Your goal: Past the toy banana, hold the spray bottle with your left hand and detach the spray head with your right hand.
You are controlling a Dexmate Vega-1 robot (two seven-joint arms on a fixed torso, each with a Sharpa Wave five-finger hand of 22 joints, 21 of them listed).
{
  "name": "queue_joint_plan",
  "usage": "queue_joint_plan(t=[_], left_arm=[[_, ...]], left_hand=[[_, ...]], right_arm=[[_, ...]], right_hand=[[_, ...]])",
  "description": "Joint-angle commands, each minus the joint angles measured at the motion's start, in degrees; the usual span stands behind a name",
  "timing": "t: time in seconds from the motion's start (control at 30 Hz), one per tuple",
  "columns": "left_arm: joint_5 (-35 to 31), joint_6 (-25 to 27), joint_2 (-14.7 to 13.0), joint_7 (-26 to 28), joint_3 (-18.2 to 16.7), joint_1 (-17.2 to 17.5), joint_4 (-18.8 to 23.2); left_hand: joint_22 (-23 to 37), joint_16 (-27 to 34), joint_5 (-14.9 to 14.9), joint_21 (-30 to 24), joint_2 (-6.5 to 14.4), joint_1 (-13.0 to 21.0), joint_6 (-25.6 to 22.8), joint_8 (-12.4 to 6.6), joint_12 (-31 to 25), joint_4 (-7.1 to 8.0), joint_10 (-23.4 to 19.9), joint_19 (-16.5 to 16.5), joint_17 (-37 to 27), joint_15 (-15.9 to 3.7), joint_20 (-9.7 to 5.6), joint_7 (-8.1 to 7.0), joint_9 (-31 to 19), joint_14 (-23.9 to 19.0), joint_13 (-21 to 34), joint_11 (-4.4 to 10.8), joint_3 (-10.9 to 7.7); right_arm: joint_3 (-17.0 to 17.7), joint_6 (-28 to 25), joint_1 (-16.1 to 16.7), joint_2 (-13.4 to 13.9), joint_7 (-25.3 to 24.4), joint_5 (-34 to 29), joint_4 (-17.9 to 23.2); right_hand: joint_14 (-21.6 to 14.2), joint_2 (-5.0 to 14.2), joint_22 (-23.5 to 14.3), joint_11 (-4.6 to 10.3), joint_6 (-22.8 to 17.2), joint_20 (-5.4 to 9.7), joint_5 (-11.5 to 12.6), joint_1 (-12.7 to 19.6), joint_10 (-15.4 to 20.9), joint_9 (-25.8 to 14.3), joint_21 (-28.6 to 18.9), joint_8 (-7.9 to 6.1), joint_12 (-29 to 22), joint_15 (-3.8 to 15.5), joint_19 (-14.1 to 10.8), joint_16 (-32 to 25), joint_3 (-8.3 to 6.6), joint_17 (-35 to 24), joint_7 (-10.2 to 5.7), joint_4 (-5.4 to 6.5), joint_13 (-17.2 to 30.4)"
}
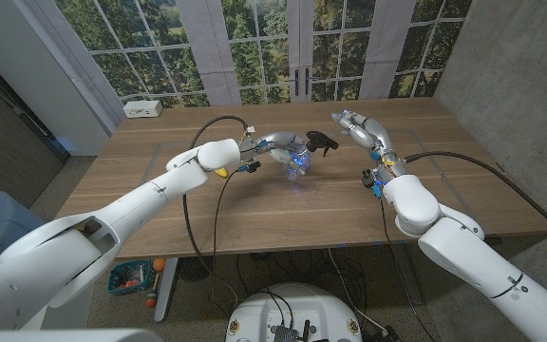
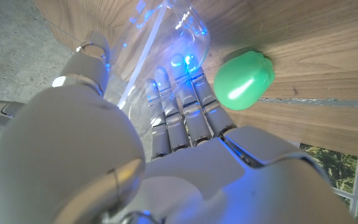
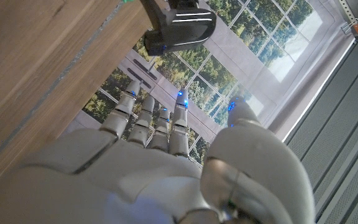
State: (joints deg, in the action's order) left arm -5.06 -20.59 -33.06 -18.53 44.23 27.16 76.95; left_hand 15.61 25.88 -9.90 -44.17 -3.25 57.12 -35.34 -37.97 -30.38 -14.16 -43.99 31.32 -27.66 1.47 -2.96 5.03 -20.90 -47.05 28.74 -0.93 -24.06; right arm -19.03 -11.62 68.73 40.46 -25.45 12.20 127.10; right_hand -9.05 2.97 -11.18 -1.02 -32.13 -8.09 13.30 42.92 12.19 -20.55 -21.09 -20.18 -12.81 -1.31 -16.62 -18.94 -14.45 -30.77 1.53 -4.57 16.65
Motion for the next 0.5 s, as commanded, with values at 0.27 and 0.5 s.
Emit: queue_joint_plan(t=[0.27, 0.5], left_arm=[[-0.38, 0.02, 0.55, 0.09, 0.21, -0.7, -0.56], [-0.16, -0.54, 0.62, 0.05, 0.16, -0.8, -0.82]], left_hand=[[-0.05, -0.13, -0.27, -1.06, 13.03, 12.74, -9.6, -0.48, -0.37, 4.65, -12.69, -0.69, -0.39, -15.13, -2.62, -7.16, -0.2, -7.7, 9.72, 12.32, -4.99], [-0.17, -0.28, -0.26, -1.52, 12.98, 12.72, -9.55, -0.51, -0.25, 4.63, -12.73, -0.89, -0.51, -15.15, -2.63, -7.19, -0.22, -7.74, 10.01, 12.33, -5.01]], right_arm=[[-0.85, -15.99, -5.51, 8.99, 10.21, 3.79, 5.56], [-4.31, -26.28, -11.2, 10.93, 12.14, 4.41, 7.51]], right_hand=[[8.15, 2.12, 0.08, 0.3, 11.56, -0.2, 2.13, 7.77, -9.67, 2.88, 2.84, 7.67, 1.68, -1.34, 5.68, 4.45, -4.15, 1.31, -2.5, -5.7, -0.16], [11.38, 0.18, 0.2, -0.7, 22.21, -0.97, 2.25, 10.95, -16.32, 4.39, 4.21, 10.12, 2.0, -2.9, 7.45, 6.06, -4.98, 2.09, -0.33, -5.3, -0.33]])
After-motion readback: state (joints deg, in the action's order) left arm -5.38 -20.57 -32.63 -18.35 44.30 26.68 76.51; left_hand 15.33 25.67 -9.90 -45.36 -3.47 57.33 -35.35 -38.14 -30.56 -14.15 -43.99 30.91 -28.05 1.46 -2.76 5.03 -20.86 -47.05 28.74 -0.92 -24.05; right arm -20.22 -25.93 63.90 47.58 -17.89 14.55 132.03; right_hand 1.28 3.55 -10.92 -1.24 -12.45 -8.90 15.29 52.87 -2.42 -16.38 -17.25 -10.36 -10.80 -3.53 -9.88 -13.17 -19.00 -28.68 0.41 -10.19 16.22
